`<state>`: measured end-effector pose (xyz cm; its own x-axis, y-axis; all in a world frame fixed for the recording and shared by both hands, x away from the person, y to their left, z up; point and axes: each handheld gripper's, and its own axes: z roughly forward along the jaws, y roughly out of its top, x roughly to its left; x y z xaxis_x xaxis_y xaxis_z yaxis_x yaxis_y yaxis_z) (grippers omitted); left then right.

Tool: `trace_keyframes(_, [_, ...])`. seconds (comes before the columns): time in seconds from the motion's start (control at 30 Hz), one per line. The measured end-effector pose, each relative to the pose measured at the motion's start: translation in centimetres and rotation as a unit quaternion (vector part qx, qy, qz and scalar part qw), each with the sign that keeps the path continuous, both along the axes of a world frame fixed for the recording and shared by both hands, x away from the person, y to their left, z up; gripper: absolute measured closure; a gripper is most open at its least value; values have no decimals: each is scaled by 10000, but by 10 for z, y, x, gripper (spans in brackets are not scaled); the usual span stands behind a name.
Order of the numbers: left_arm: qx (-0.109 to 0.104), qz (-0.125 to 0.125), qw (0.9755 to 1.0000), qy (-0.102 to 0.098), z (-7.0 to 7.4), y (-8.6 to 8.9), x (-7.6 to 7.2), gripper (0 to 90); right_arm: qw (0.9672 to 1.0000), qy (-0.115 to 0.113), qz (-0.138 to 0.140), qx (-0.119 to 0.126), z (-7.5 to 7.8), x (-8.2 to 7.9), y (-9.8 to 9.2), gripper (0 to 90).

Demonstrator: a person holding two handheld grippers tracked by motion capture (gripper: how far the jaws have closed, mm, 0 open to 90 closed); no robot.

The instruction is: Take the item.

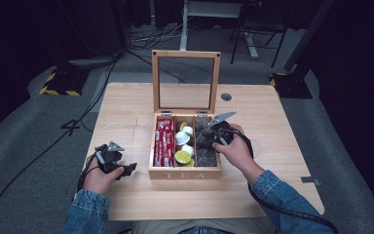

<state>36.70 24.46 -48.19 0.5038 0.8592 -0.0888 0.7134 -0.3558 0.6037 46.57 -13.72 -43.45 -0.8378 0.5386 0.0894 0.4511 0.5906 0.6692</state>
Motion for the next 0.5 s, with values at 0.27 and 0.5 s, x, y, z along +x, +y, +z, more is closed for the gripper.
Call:
trace_keyframes(0.27, [112, -16, 9999, -32, -5, -2, 2, 272, 9998, -133, 102, -117, 2, 0, 1, 687])
trace_keyframes(0.5, [96, -20, 9999, -81, -9, -1, 2, 267, 9995, -315, 49, -50, 8, -3, 0, 698])
